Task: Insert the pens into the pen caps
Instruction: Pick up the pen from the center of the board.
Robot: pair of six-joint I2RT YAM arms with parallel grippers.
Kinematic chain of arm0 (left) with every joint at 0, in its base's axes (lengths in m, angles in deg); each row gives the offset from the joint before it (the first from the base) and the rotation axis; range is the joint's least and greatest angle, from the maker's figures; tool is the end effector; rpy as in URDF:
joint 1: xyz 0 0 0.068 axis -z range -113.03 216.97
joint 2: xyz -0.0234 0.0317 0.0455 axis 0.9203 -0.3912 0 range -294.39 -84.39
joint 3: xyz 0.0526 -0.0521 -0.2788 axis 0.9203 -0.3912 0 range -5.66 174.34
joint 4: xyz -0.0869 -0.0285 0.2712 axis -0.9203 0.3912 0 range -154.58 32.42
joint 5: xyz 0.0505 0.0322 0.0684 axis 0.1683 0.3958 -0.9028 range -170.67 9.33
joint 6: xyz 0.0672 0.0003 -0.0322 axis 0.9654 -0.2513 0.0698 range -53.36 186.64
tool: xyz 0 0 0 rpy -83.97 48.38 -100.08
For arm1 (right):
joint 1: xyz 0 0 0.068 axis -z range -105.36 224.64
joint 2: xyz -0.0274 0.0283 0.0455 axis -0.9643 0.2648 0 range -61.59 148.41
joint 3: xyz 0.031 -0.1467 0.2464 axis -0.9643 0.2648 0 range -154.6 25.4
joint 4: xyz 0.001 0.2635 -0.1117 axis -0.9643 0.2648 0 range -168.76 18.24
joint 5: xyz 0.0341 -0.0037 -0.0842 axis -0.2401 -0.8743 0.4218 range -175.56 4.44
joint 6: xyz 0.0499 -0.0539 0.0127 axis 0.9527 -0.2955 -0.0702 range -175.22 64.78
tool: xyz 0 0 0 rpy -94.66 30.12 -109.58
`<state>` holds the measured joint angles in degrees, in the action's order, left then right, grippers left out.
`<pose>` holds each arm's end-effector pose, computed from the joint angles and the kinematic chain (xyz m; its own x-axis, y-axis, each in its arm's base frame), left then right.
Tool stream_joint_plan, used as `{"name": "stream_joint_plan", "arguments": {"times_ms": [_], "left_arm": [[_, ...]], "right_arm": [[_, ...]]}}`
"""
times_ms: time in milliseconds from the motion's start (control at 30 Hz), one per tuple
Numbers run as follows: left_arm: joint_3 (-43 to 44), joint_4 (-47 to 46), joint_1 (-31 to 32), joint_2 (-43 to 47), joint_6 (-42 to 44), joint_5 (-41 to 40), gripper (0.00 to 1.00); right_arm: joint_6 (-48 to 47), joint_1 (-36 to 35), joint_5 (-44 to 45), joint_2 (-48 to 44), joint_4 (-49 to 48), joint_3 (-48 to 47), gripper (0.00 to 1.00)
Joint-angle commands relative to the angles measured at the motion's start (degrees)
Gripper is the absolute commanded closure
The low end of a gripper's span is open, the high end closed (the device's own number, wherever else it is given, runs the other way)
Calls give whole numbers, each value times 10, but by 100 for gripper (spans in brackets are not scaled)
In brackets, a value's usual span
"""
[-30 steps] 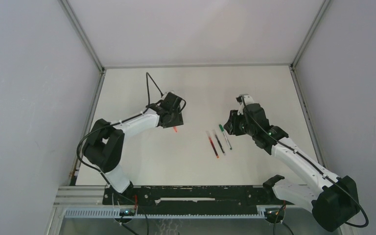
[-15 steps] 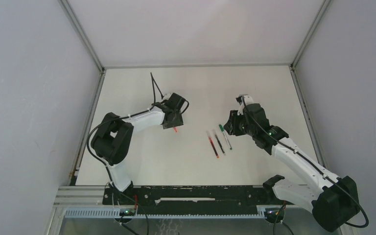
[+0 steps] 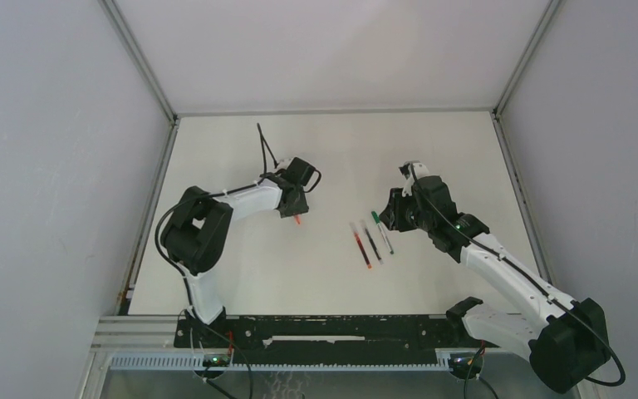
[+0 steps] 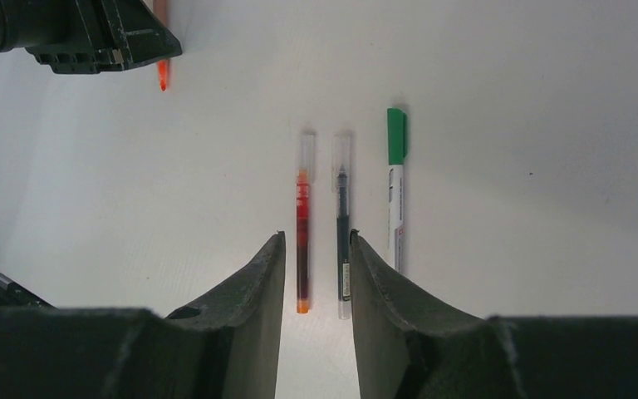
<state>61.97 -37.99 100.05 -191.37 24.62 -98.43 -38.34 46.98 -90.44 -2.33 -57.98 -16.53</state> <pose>0.3490 -0.2045 0.1339 -0.8466 -0.2094 -0.4893 -0.2035 0.9769 -0.0660 0.2286 0.1260 0.2466 -0.6747 -0.0271 -0.7376 -0.3407 0.8979 0.2787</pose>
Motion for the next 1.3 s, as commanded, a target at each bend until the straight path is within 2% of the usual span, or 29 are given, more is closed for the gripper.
{"name": "stream_joint_plan", "arguments": {"times_ms": [0,167,400,500,633,767,900,1067,1167,1267], "left_arm": [[29,-17,-4,-11,7,9,63],[20,-32,-3,-7,19,24,77],[11,-42,-2,1,33,36,89],[9,-55,1,7,55,61,98],[5,-82,17,36,107,108,100],[-1,-91,41,81,178,143,100],[-13,-87,48,129,219,226,100],[-23,-50,55,171,267,305,100],[-21,-14,57,186,286,323,100],[-21,20,57,204,301,338,100]], "right_arm": [[9,6,-4,-5,-8,-3,60],[12,5,-11,-3,-6,-3,63],[14,5,-14,-9,-2,-3,65],[19,8,-29,-13,-7,-3,66],[25,13,-73,-19,-35,-3,66],[5,16,-104,-35,-75,-3,60],[-53,15,-134,-72,-150,14,56],[-170,-11,-177,-136,-305,86,52],[-307,-80,-154,-145,-281,88,51],[-444,-124,-170,-139,-244,88,50]]}}
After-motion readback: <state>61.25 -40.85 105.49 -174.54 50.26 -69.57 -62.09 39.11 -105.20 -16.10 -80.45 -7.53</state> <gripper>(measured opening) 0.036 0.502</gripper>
